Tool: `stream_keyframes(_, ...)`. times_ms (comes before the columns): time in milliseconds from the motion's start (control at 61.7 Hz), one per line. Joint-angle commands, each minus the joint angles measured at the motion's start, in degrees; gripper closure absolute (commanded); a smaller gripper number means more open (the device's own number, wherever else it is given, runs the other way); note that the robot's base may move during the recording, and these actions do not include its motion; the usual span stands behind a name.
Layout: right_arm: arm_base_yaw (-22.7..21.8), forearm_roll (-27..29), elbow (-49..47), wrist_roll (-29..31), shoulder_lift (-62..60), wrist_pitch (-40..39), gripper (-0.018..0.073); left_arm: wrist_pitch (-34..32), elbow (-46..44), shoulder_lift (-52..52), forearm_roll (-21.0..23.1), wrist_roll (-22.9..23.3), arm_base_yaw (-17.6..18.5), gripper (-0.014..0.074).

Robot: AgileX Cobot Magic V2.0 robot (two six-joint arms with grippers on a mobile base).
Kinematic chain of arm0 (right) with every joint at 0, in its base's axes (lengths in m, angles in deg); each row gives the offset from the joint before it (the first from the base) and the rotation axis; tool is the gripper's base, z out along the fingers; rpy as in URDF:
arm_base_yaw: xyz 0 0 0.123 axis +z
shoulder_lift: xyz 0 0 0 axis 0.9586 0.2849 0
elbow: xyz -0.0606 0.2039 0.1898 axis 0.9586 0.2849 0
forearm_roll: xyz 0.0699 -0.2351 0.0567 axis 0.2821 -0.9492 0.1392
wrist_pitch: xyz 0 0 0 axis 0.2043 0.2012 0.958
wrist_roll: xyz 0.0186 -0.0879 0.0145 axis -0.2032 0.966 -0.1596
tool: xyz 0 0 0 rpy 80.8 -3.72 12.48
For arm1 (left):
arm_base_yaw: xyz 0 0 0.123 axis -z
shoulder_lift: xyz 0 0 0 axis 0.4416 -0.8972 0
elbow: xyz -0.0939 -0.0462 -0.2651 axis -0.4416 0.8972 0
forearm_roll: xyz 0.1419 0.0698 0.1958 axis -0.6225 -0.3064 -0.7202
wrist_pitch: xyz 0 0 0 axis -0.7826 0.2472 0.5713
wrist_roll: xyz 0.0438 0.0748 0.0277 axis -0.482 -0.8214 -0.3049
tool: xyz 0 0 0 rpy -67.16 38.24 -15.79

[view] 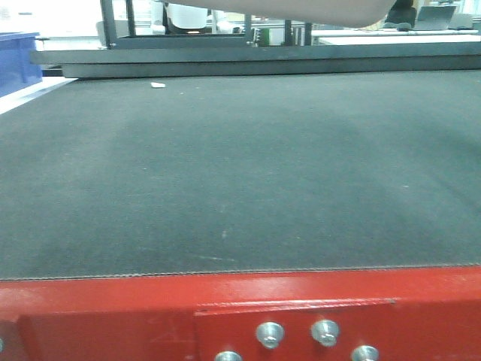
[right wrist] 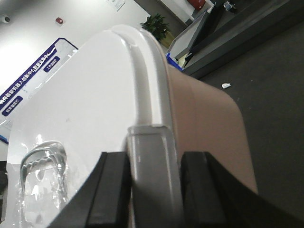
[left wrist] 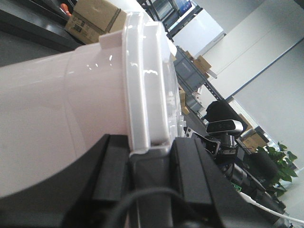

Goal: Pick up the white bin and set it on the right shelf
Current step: 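Hold the bin raised with both grippers while driving away from the table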

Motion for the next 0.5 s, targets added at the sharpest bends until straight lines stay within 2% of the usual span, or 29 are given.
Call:
stream_keyframes(0,2.8,3.9,-2.1,1.4,-3.3,16.5,0.0505,16.0,-1.9,2.7,4.9,-0.2,3.9,0.0713)
stream_keyframes(486,2.8,3.9,-2.1,1.4,-3.3,9.7,0.0505,16.0,-1.9,2.7,4.9,-0.2,3.9,0.0713)
